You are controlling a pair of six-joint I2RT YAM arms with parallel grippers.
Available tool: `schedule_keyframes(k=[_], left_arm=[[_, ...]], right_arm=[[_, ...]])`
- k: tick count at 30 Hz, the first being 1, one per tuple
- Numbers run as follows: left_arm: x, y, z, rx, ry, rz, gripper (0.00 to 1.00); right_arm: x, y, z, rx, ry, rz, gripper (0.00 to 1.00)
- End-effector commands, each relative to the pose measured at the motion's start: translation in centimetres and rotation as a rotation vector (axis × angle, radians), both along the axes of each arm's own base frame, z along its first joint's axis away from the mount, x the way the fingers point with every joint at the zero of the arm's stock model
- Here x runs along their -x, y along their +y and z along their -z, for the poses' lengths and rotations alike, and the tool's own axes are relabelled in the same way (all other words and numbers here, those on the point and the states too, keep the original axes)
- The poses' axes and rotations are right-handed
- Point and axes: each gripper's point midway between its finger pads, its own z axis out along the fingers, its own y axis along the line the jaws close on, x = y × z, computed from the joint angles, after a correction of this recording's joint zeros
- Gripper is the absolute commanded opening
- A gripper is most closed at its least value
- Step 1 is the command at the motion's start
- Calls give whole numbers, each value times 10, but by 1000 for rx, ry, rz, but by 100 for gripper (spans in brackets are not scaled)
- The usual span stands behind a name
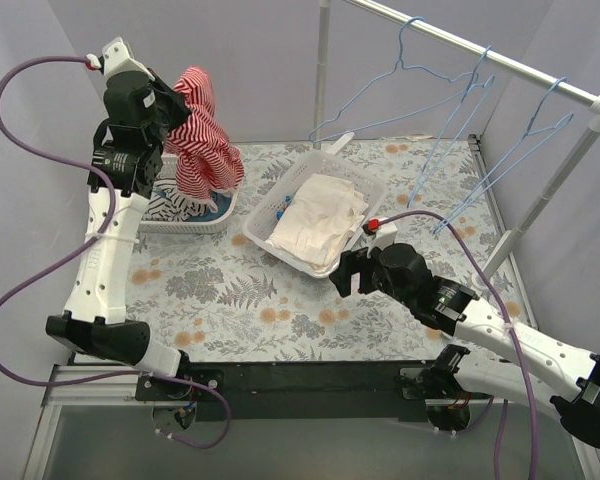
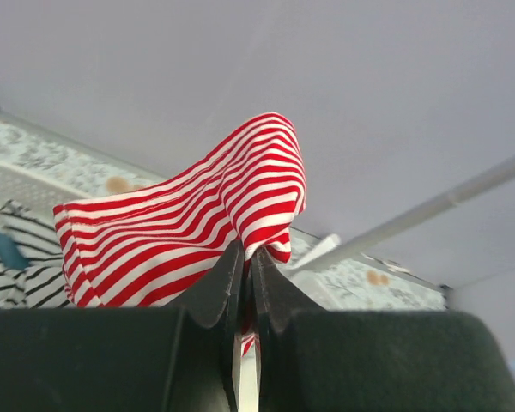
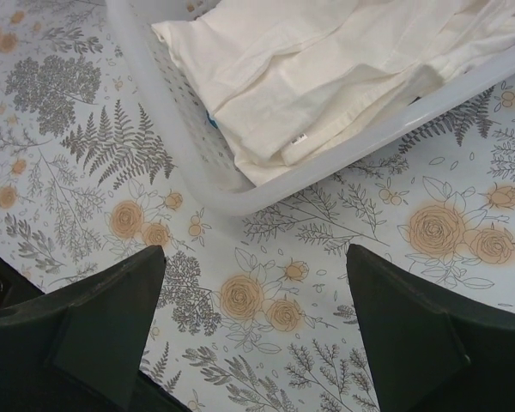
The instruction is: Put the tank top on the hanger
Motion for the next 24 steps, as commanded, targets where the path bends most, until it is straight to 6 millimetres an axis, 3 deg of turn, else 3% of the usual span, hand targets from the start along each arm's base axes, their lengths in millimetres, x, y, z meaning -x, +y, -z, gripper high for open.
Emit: schedule_keyframes(k=[1,10,17,24], left_arm=[[41,-32,-72,49,-193,226,0],[83,-63,-109,113,-288,439,0],[140,-81,-138,175,-358,601,0],[194,-95,-151,234,-381,744,0]], right_arm=[[-11,4,-31,-31,-71,15,95],[-16,16,-44,-70,-86,2,95],[-21,25,-58,-99,-124,-17,95],[-26,40,-64,-123,-169,-68,95]])
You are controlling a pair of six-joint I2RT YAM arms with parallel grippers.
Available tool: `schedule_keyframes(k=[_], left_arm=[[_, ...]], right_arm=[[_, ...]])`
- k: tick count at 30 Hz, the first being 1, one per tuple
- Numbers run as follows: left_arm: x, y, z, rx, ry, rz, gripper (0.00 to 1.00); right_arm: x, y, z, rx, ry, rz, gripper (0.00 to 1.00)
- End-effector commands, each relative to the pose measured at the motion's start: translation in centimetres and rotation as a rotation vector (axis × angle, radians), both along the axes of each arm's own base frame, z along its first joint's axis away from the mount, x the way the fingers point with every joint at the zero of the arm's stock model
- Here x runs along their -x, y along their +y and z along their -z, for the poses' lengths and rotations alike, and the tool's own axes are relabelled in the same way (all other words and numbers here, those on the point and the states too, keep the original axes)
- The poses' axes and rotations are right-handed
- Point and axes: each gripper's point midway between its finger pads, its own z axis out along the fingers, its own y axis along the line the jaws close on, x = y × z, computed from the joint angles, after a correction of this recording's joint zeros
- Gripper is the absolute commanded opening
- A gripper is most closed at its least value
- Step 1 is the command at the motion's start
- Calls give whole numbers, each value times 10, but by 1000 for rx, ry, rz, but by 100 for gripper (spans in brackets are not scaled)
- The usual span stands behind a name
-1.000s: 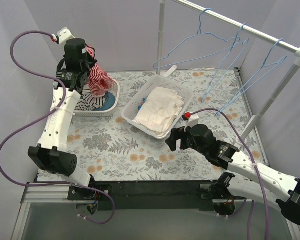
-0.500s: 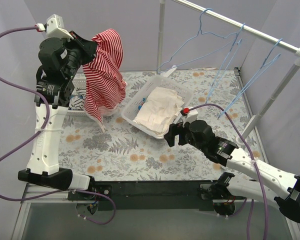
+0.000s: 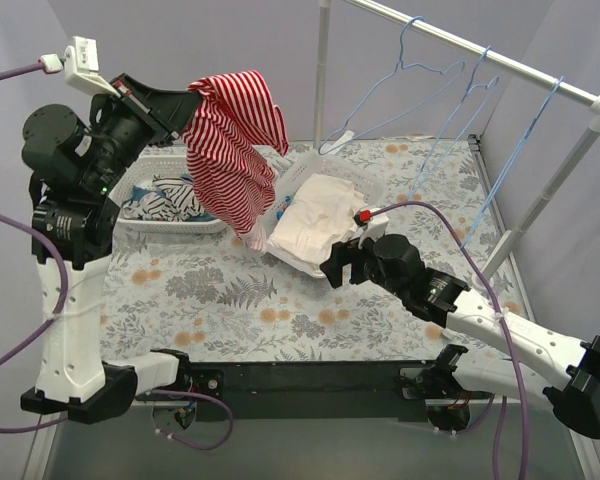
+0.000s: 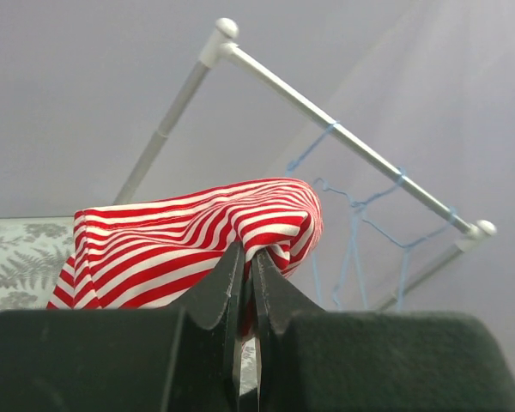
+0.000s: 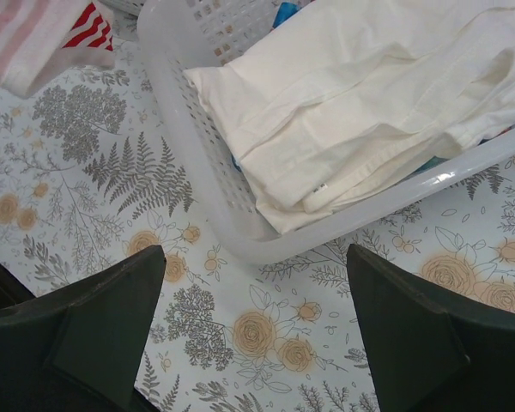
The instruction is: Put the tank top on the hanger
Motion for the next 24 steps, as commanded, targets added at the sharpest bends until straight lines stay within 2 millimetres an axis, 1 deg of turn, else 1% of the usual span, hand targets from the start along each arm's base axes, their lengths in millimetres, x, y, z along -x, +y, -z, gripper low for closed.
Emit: schedule_keyframes(k=[1,2,3,5,6,7,8,9,10,11,12,13,14,15,16,17,18,19,20,21,22,23,24], left_arm=[[61,-13,-31,44,-85,155,0],[66,-13,-32,47,-85,166,0],[74,-13,-35,56,-94,174,0],[81,-14,-35,66,-89,196,0],[79,-14,-29,70,-68,190,0],[76,-9,-24,85,-52,151,0],[71,-6,-14,90,-13,128,0],[53,-7,14,84,67,107,0],[44,-5,32,75,117,84,0],[30,-3,57,61,177,47,0],[11,-4,104,41,287,28,0],[0,-4,134,31,352,9,0],[-12,-2,154,20,375,-14,0],[-21,-1,177,8,419,-31,0],[-31,0,224,-10,513,-54,3],[-43,1,245,-17,552,-75,9],[-50,4,265,-28,589,-107,11],[-54,6,287,-41,636,-122,11],[-58,7,299,-52,664,-132,15],[-63,8,312,-60,697,-143,22],[-64,8,316,-65,706,-144,39],[-64,8,319,-65,709,-145,42],[-63,8,316,-68,698,-146,46]], right_arm=[[-10,22,-43,-101,-114,-51,95],[-11,23,-44,-107,-115,-54,95],[-11,27,-45,-117,-117,-64,95],[-10,30,-45,-133,-110,-72,95],[-10,32,-44,-136,-107,-77,95],[-11,34,-40,-137,-97,-81,95],[-10,35,-39,-142,-90,-83,95],[-9,36,-35,-138,-79,-82,94],[-10,36,-33,-140,-73,-79,94],[-8,35,-28,-136,-64,-77,94],[-8,34,-26,-142,-54,-71,94],[-6,33,-23,-142,-48,-71,93],[-4,32,-16,-137,-35,-73,94],[0,34,-15,-144,-26,-95,93],[4,35,-11,-143,-14,-111,91],[8,37,-8,-145,-6,-133,90],[16,40,1,-141,21,-178,87],[20,41,4,-138,29,-194,83],[28,45,10,-134,48,-232,82],[34,44,19,-116,66,-240,81],[38,44,25,-100,74,-247,80],[47,48,30,-86,79,-274,79],[54,49,35,-73,91,-292,78]])
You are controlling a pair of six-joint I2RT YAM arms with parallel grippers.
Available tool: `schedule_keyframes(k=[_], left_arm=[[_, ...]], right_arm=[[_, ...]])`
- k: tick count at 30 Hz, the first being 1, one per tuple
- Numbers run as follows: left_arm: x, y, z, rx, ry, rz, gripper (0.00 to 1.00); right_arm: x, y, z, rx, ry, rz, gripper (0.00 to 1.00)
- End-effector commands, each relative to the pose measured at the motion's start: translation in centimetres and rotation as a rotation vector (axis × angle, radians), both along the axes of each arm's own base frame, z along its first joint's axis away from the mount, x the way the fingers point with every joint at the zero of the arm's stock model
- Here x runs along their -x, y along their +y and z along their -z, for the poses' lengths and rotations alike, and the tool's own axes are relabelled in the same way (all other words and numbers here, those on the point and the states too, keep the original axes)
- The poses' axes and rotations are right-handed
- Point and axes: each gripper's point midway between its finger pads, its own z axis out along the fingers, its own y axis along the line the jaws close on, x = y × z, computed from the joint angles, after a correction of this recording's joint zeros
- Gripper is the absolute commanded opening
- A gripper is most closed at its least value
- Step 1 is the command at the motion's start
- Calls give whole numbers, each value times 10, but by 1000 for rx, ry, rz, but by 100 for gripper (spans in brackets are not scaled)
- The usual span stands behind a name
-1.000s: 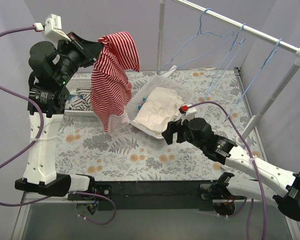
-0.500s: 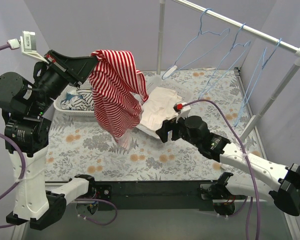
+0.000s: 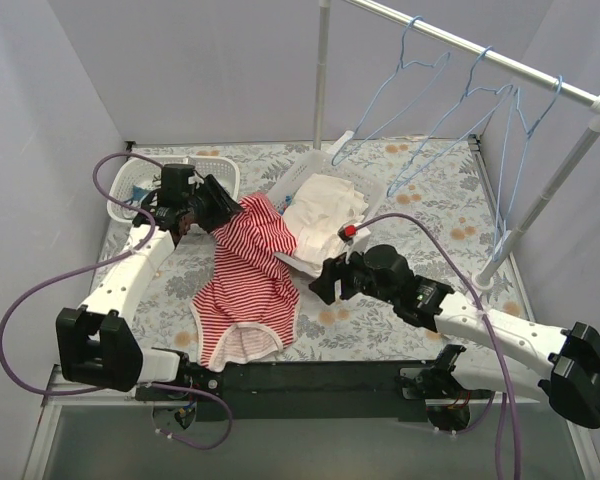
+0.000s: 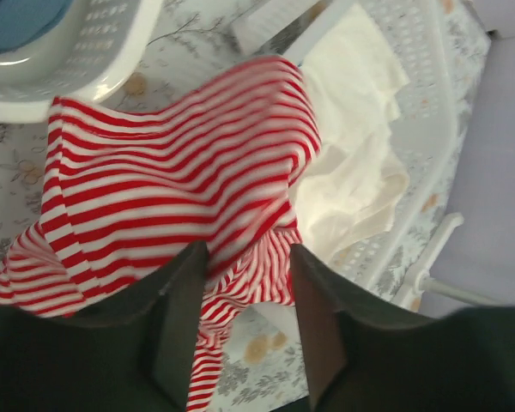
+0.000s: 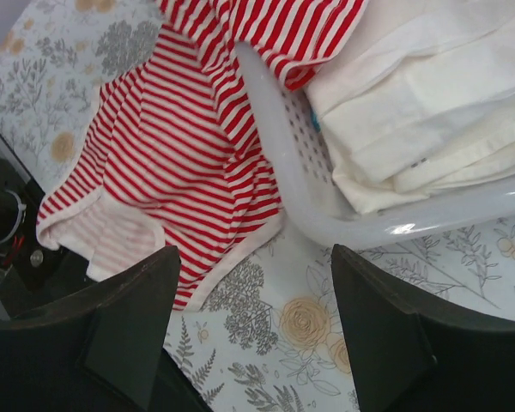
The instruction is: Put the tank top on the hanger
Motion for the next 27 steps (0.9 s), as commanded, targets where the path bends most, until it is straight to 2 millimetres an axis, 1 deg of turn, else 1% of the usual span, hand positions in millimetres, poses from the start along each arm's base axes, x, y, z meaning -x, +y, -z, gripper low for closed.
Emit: schedule_keyframes(k=[1,2,4,5,6,7,8,9,10,11,12,13,14,15,16,17,19,20,22,23,24,25,26,27], left_arm=[[-5,12,-49,-16,-173,-48,52],[-3,15,-48,-28,-166,-56,63],[3,21,-52,-51,-170,-74,68],[8,24,-52,-66,-161,-78,73],[12,26,-50,-73,-155,-84,75],[18,30,-56,-79,-174,-101,78],[24,33,-54,-86,-162,-111,79],[29,36,-51,-92,-155,-121,82],[34,38,-51,-94,-155,-127,82],[44,41,-56,-91,-166,-137,82],[50,42,-55,-82,-161,-149,83],[56,45,-46,-83,-139,-160,83],[67,50,-46,-83,-132,-186,83],[72,57,-40,-82,-115,-232,83],[79,60,-27,-83,-86,-252,83],[86,63,-20,-86,-67,-272,83],[96,71,-18,-69,-65,-333,83],[101,73,-7,-75,-34,-345,83],[107,80,-5,-69,-25,-396,83],[111,83,2,-73,-1,-417,83],[113,86,5,-75,5,-439,83],[115,90,5,-68,0,-468,82],[118,92,11,-72,18,-486,82],[119,94,13,-71,21,-501,81]], right_arm=[[30,13,17,17,19,-103,77],[40,17,22,27,29,-126,77],[47,18,40,59,59,-136,75],[54,22,45,58,77,-152,75],[58,24,55,77,99,-161,74],[60,27,58,80,104,-167,72],[67,33,60,88,106,-188,72],[68,35,70,120,113,-184,72],[71,38,74,132,114,-192,72],[79,45,75,138,116,-217,71],[82,47,86,168,132,-223,71],[85,50,89,175,136,-230,71],[92,56,89,169,130,-253,71],[94,60,94,178,136,-261,72],[96,63,96,179,137,-266,73],[99,67,97,180,136,-278,74],[100,75,102,192,143,-290,75],[100,77,104,197,143,-292,75],[95,84,106,198,133,-280,75],[93,85,105,200,123,-277,74],[91,87,106,204,118,-270,73],[89,93,101,190,108,-272,68],[88,96,99,187,100,-276,63],[87,98,101,195,101,-282,53]])
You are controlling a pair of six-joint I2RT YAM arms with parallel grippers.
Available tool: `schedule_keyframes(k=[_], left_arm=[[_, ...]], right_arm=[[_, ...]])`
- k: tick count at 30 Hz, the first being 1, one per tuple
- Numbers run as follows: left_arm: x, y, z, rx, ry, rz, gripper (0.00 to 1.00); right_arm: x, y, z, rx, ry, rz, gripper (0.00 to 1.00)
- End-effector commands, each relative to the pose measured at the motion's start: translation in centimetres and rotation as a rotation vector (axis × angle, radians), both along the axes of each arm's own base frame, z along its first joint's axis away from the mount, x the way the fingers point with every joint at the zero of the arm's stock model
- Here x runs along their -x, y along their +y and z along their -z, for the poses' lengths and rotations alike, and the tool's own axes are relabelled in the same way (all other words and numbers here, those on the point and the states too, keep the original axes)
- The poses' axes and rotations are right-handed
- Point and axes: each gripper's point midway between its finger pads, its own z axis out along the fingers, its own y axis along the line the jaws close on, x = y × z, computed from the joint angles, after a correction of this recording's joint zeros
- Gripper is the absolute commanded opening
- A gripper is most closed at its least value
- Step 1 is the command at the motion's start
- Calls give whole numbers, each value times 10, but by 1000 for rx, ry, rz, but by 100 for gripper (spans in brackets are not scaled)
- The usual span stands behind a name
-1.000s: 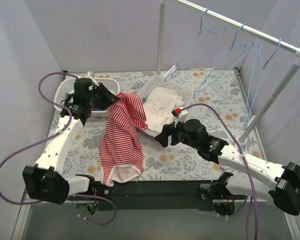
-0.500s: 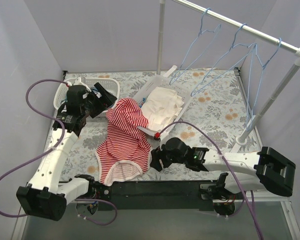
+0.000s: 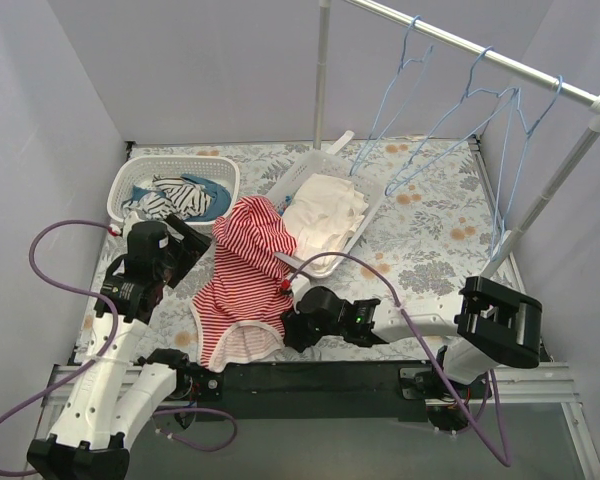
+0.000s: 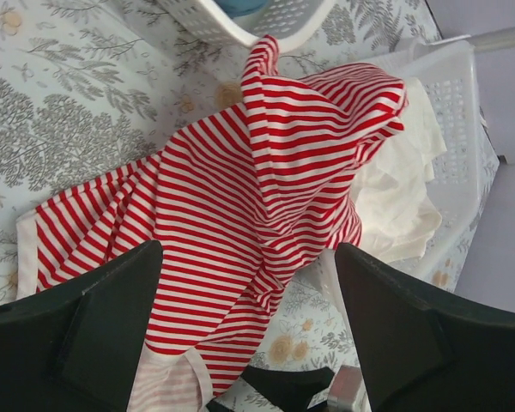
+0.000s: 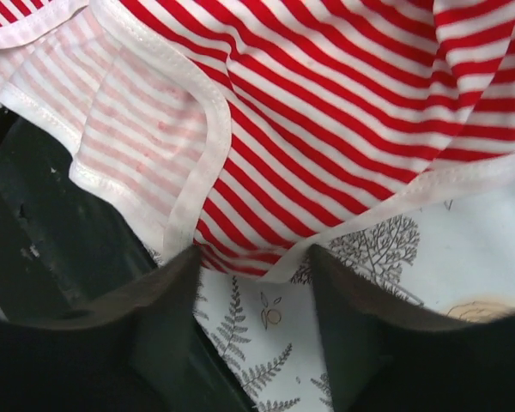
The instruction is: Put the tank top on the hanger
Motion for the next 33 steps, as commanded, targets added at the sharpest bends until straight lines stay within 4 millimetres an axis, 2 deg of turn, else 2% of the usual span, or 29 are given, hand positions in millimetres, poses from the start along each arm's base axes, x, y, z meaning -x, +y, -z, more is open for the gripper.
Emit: schedule_keyframes(k=[1,3,4,5,7,8,9,10,11,12,13,14,15,16,17,18,19,21,22,23,25,26,30,31,33], left_arm=[[13,20,14,5,40,-142,81],[12,18,13,12,29,-134,80],[9,10,6,30,2,-91,78],[7,7,2,14,-18,-51,76],[0,-1,-14,18,-84,8,71],[-1,-11,-17,4,-96,94,70],[-4,-15,-28,6,-120,117,65],[-6,-19,-30,1,-130,146,64],[-5,-33,-31,28,-126,233,63],[-6,-36,-31,20,-127,260,62],[-6,-40,-29,32,-123,282,59],[-5,-48,-28,53,-123,323,58],[-4,-51,-26,64,-118,334,57],[-3,-53,-18,72,-104,346,54],[-2,-55,-16,79,-96,354,54],[0,-58,-11,84,-79,367,53],[3,-63,-6,89,-62,383,52],[8,-69,7,85,-30,389,52],[15,-81,11,96,-11,417,52],[20,-87,21,87,15,428,52],[32,-111,35,50,58,475,52],[40,-122,39,67,87,484,52],[64,-153,65,-20,152,494,53],[79,-166,69,-28,165,537,54],[83,-179,80,-43,185,496,57]], right_arm=[[-14,36,-30,-97,-62,3,28],[-21,36,-36,-89,-86,23,5],[-23,29,-37,-53,-93,36,1],[-28,33,-52,-66,-117,51,1],[-47,28,-87,-69,-208,109,1],[-55,25,-108,-50,-242,136,1],[-72,17,-129,-41,-320,196,1],[-88,9,-141,-29,-347,240,1],[-101,5,-162,-23,-365,272,1],[-114,0,-167,-12,-370,284,1],[-143,-15,-174,-3,-365,347,1],[-156,-19,-173,9,-352,358,1],[-166,-17,-187,-10,-333,346,1],[-187,-29,-191,12,-339,380,1],[-198,-29,-185,42,-337,384,1],[-208,-26,-202,27,-350,392,1],[-222,-31,-205,36,-356,408,1],[-237,-23,-201,49,-341,399,1],[-248,-22,-216,31,-353,411,1],[-256,-18,-205,59,-338,407,1],[-267,-16,-215,50,-336,416,1],[-271,-13,-210,56,-327,409,1],[-273,-10,-209,40,-310,396,1],[-272,-11,-209,40,-305,396,1],[-268,-11,-206,38,-293,393,1]])
